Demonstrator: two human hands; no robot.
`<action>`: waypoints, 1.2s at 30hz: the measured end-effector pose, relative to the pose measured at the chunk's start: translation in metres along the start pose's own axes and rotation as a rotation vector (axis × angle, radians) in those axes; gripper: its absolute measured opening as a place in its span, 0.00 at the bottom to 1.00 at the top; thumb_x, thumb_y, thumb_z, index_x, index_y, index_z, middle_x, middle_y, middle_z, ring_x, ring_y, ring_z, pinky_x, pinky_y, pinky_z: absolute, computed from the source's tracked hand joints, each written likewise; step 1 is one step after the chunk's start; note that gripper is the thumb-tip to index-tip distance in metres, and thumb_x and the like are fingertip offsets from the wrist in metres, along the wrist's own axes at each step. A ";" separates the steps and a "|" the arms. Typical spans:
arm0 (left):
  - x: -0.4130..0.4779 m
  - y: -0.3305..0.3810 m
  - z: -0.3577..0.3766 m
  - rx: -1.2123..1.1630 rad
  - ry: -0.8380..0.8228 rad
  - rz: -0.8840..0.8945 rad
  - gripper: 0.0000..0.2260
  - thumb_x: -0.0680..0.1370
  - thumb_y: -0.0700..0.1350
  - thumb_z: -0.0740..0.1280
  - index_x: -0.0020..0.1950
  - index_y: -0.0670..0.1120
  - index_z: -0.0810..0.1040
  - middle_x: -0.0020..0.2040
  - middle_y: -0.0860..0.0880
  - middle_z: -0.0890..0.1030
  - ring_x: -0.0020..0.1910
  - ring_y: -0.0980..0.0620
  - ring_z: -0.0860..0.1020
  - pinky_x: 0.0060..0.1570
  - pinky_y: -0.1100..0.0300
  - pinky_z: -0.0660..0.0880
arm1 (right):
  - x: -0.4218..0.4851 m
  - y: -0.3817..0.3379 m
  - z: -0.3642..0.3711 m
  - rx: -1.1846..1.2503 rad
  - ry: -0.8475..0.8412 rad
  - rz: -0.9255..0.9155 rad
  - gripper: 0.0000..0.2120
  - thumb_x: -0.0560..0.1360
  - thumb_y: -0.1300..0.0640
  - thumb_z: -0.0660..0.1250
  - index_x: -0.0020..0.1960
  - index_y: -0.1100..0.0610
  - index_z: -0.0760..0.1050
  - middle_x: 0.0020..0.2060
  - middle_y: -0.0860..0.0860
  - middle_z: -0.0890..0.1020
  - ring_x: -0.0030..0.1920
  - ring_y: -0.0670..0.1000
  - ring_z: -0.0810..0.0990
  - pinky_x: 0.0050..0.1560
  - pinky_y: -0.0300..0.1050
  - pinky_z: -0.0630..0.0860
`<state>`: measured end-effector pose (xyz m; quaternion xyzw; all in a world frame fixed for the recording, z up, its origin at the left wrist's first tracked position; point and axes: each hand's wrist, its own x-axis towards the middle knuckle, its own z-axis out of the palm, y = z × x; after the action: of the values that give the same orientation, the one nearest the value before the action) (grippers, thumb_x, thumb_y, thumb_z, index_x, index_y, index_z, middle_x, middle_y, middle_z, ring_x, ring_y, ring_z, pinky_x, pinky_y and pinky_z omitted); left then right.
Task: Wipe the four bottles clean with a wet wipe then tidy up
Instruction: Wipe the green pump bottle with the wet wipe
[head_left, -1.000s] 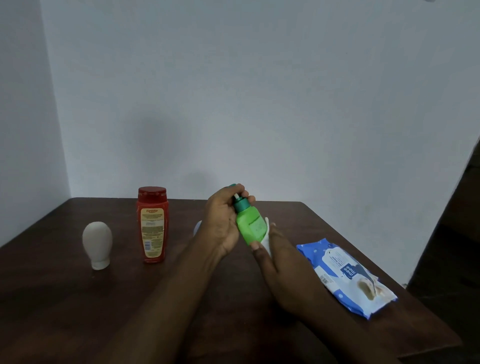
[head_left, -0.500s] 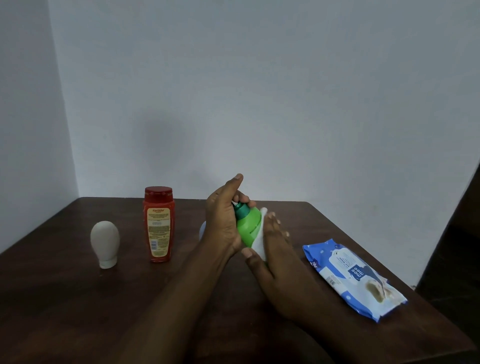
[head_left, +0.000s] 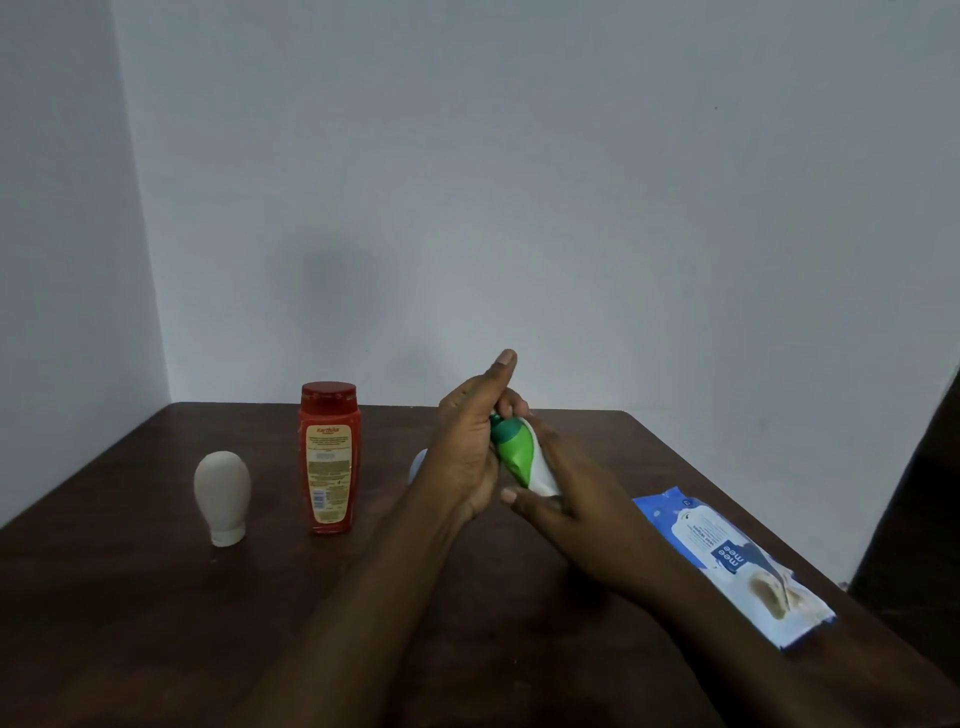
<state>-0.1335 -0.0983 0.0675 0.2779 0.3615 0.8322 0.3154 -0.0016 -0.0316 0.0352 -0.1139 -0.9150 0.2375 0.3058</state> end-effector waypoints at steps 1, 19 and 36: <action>0.000 0.001 0.000 0.012 -0.025 0.012 0.22 0.75 0.54 0.76 0.29 0.45 0.72 0.32 0.45 0.76 0.35 0.48 0.77 0.49 0.50 0.75 | 0.000 0.004 -0.004 0.000 -0.022 -0.002 0.33 0.77 0.41 0.69 0.79 0.41 0.61 0.67 0.35 0.75 0.66 0.36 0.73 0.64 0.37 0.72; -0.008 -0.003 -0.001 0.513 -0.172 0.191 0.11 0.77 0.44 0.77 0.59 0.50 0.87 0.52 0.45 0.88 0.52 0.52 0.86 0.50 0.64 0.80 | -0.001 0.027 0.008 0.005 0.242 0.089 0.19 0.76 0.35 0.68 0.61 0.44 0.72 0.50 0.34 0.77 0.53 0.35 0.76 0.50 0.28 0.69; -0.013 0.002 0.006 0.331 -0.152 0.284 0.23 0.73 0.30 0.77 0.64 0.44 0.76 0.50 0.41 0.88 0.52 0.43 0.87 0.51 0.52 0.83 | -0.002 -0.008 -0.031 -0.638 0.191 0.065 0.48 0.73 0.21 0.36 0.75 0.52 0.69 0.72 0.50 0.74 0.75 0.58 0.69 0.73 0.62 0.66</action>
<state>-0.1217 -0.1064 0.0690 0.4358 0.4255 0.7743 0.1718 0.0179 -0.0282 0.0600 -0.2547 -0.9063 -0.0631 0.3314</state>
